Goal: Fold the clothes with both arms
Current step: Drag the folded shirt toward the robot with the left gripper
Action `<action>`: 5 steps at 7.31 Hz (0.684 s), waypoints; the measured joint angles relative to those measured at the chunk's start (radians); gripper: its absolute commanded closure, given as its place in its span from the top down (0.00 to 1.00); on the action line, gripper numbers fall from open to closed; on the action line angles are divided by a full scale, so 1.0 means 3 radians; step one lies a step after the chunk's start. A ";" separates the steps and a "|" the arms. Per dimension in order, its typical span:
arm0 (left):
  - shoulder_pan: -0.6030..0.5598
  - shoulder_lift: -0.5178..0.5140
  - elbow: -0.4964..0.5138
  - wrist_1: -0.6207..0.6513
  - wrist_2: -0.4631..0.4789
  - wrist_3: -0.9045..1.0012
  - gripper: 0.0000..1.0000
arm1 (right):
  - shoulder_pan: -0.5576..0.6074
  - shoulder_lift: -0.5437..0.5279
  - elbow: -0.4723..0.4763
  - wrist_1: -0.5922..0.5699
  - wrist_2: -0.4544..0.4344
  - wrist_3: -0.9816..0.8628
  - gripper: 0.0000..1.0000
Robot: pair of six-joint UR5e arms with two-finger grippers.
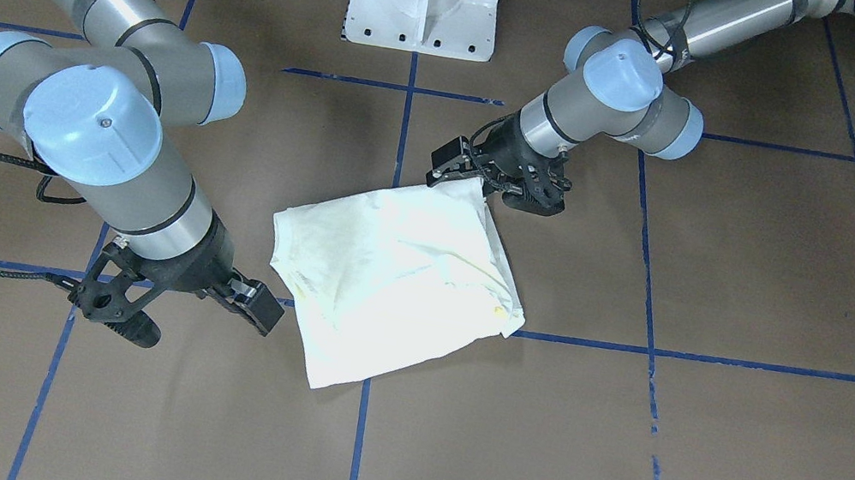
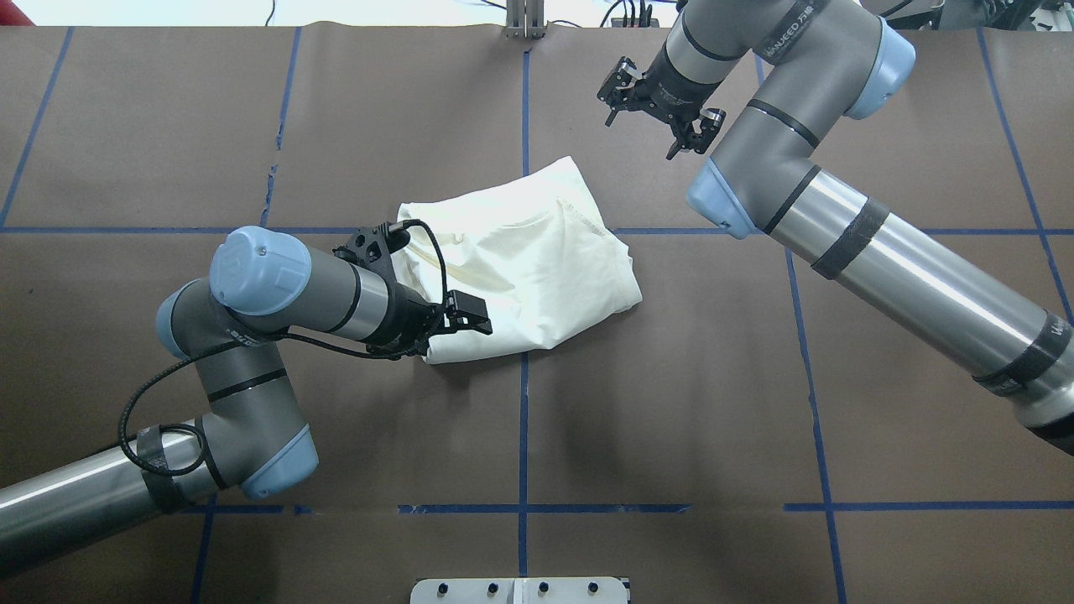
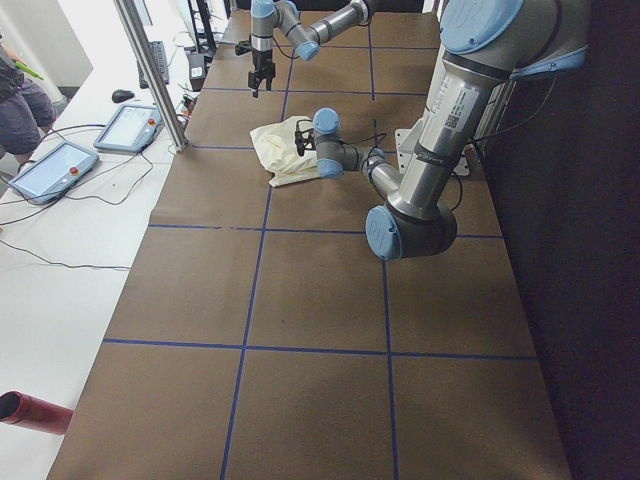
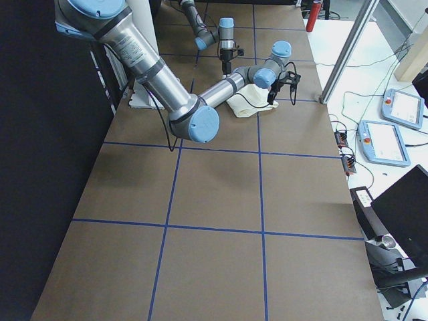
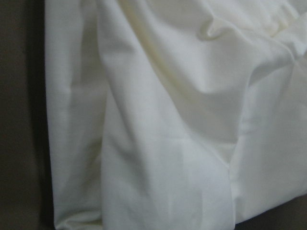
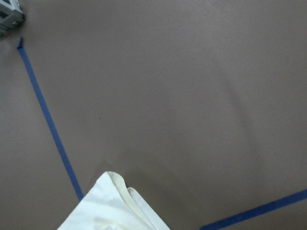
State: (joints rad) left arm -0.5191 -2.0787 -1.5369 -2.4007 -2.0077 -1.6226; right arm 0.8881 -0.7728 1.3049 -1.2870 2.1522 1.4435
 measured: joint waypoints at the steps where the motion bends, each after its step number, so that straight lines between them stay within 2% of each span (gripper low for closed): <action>1: 0.0025 -0.0006 -0.0004 -0.0001 -0.0001 -0.0017 0.86 | 0.0000 -0.0001 -0.0001 0.0000 0.0000 0.0000 1.00; 2: 0.0033 -0.0008 -0.0007 -0.0003 -0.0003 -0.0023 0.72 | 0.0000 0.0000 -0.0003 0.0001 0.0000 0.0000 1.00; 3: 0.0036 -0.0007 -0.0012 -0.0003 -0.0002 -0.0023 0.94 | 0.0000 0.0001 -0.0003 0.0003 0.0000 0.0000 1.00; 4: 0.0034 0.0005 -0.0026 0.0001 0.0000 -0.0019 0.99 | 0.0002 0.0000 -0.0003 0.0003 0.0000 0.0000 1.00; 5: 0.0026 0.0047 -0.0076 0.0011 0.0000 -0.0012 0.99 | 0.0003 0.0000 -0.0003 0.0003 0.0000 0.0000 1.00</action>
State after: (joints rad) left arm -0.5113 -2.0646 -1.5597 -2.3974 -2.0077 -1.6262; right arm 0.8889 -0.7729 1.3039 -1.2862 2.1522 1.4435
